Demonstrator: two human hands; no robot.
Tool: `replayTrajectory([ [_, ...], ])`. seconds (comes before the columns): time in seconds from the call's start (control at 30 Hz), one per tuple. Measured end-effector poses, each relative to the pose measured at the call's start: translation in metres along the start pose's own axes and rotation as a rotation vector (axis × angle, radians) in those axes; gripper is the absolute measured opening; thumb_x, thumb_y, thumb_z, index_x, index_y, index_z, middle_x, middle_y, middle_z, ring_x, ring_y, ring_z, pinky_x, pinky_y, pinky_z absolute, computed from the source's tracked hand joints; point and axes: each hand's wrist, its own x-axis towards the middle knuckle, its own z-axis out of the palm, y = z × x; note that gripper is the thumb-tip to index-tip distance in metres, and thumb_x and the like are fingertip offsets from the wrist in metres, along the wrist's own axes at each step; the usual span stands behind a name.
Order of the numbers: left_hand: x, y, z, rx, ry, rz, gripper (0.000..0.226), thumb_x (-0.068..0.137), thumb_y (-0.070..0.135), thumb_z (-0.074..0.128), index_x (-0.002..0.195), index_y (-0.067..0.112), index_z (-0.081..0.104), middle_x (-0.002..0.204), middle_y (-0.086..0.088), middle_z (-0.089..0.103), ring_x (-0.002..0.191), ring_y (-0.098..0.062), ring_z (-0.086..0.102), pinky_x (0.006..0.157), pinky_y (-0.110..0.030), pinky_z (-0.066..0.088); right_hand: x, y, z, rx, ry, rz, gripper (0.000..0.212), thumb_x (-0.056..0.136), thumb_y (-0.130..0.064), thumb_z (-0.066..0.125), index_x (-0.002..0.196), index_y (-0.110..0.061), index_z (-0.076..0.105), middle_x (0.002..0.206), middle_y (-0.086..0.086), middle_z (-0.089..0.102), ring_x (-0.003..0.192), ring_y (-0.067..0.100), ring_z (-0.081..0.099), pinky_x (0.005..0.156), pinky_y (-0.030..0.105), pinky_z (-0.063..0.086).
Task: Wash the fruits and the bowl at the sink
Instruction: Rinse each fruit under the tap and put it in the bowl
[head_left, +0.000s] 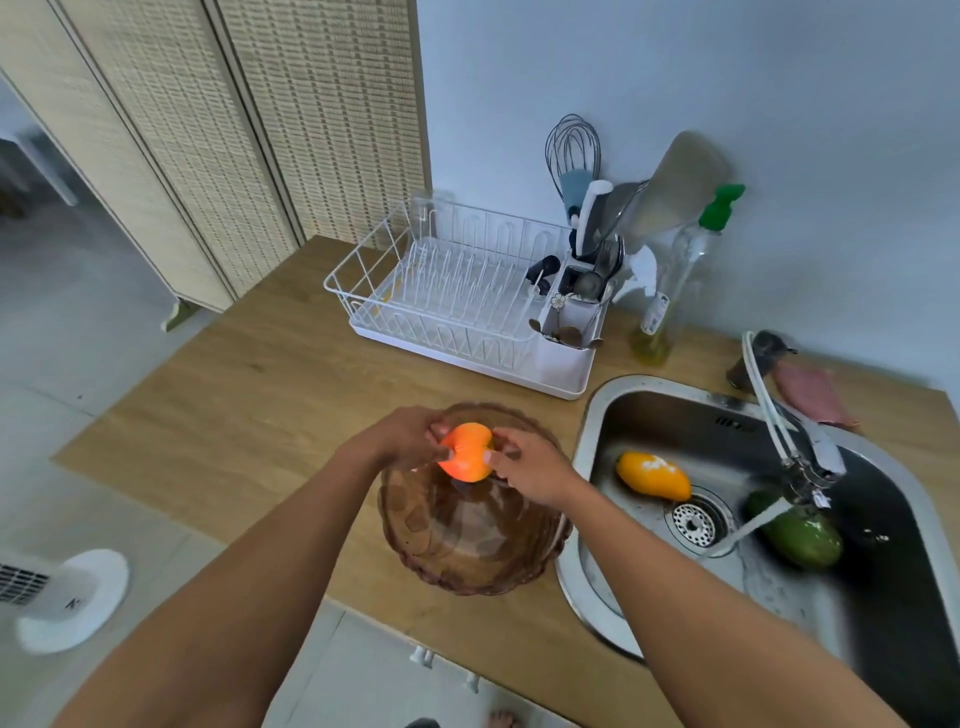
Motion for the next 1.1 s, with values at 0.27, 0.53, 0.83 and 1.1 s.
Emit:
replayTrajectory([
  [0.27,0.003,0.044,-0.006,0.363,0.407,0.092,0.042,0.100,0.045,0.038,0.089,0.012,0.061,0.105,-0.017,0.068,0.100,-0.037,0.060,0.071,-0.035,0.037,-0.002,-0.002,-0.037,0.180,0.166,0.028,0.026,0.099,-0.024,0.044,0.092,-0.014,0.067,0.080,0.003,0.066,0.063,0.016,0.061,0.064,0.033,0.052],
  [0.53,0.022,0.107,0.039,0.253,0.338,0.347,0.019,0.095,0.029,0.052,0.093,0.014,0.063,0.090,-0.009,0.071,0.084,-0.030,0.063,0.066,-0.036,0.045,-0.023,0.023,-0.068,0.180,0.426,0.059,0.031,0.095,-0.017,0.044,0.070,-0.018,0.063,0.064,-0.005,0.058,0.062,0.011,0.052,0.062,0.029,0.039],
  [0.83,0.046,0.149,0.143,0.260,0.054,0.388,0.013,0.092,0.027,0.054,0.083,0.019,0.059,0.090,-0.006,0.068,0.080,-0.021,0.059,0.069,-0.031,0.043,-0.087,0.102,-0.089,0.136,0.489,0.261,0.035,0.093,-0.011,0.046,0.058,-0.016,0.052,0.061,0.005,0.050,0.058,0.020,0.044,0.054,0.030,0.031],
  [1.1,0.059,0.174,0.195,0.271,0.031,0.358,0.026,0.094,0.030,0.050,0.092,0.011,0.067,0.093,-0.014,0.069,0.082,-0.032,0.064,0.072,-0.037,0.051,-0.123,0.155,-0.102,0.155,0.505,0.371,0.029,0.094,-0.018,0.046,0.073,-0.013,0.065,0.071,0.001,0.059,0.072,0.019,0.053,0.063,0.029,0.037],
])
